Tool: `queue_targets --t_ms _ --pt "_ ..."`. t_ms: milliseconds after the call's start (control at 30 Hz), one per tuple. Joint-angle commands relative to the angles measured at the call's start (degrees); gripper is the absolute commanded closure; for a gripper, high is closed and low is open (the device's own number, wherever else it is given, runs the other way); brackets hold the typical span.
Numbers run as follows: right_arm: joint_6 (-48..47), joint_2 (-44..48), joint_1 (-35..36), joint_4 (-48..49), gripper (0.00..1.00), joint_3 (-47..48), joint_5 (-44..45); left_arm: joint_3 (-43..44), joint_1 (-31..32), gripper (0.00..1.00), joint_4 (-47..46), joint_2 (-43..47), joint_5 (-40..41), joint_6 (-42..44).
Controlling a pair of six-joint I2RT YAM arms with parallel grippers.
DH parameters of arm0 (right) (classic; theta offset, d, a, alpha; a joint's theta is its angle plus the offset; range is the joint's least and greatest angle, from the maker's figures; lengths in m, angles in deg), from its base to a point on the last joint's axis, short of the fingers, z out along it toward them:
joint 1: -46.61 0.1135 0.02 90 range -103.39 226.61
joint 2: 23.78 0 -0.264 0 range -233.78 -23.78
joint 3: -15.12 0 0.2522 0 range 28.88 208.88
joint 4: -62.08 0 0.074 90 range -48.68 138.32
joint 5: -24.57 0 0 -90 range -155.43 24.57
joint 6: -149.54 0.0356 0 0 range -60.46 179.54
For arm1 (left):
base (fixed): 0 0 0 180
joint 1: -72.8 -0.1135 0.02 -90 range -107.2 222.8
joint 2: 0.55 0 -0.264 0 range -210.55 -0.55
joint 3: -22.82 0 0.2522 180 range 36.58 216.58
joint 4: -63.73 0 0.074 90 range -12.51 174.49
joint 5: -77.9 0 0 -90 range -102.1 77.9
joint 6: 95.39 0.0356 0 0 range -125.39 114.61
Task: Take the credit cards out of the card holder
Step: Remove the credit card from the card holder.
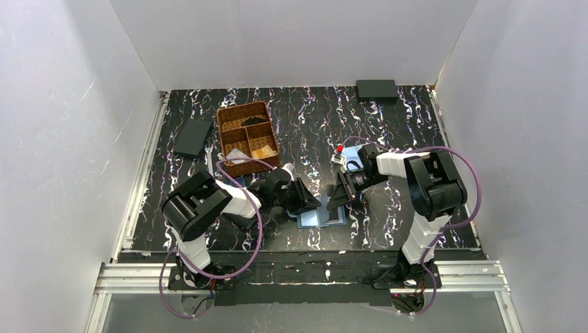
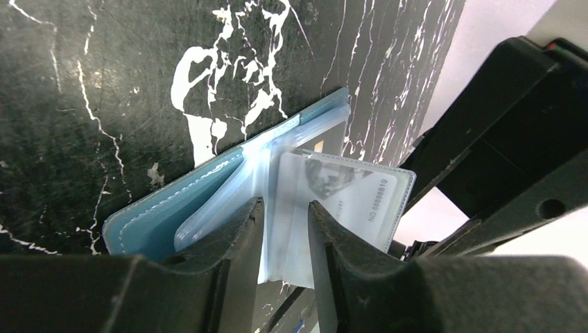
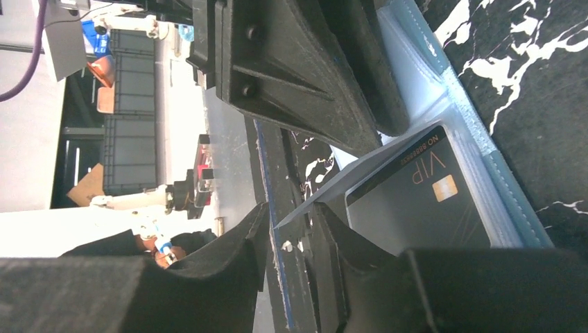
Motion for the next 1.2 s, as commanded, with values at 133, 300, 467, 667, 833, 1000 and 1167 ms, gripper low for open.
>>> queue_targets --t_ms 133,300,467,667,833,1000,1167 --pt "-4.7 -2.62 2.47 -4.15 0.6 2.82 -5.06 -4.82 -0.33 0.59 -4.75 1.29 -0.01 -2.92" --pt "-13.23 -5.27 5.07 -11.77 0.58 6.15 -6.9 -6.66 -0.45 0.47 -8.26 2.96 0.79 -4.22" --pt "-27.98 -9.69 5.44 -26.65 0.55 10.64 -7.75 -8.33 -0.68 0.42 -11.67 3.71 1.29 -5.19" --pt "-29.81 -10.33 5.47 -27.51 0.45 11.21 -6.95 -8.96 -0.76 0.41 -17.62 1.87 -0.09 -6.27" --pt "-31.1 -11.26 5.53 -28.6 0.35 12.82 -7.16 -9.39 -0.76 0.38 -19.96 0.49 -1.23 -6.26" --pt "-52.46 -18.22 5.53 -49.16 0.32 19.93 -10.84 -10.22 -0.94 0.38 -21.09 -0.43 -1.25 -6.41" --pt "-52.97 -20.21 6.51 -49.32 0.32 20.87 -10.64 -11.24 -1.69 0.38 -22.28 -0.05 -1.19 -6.32"
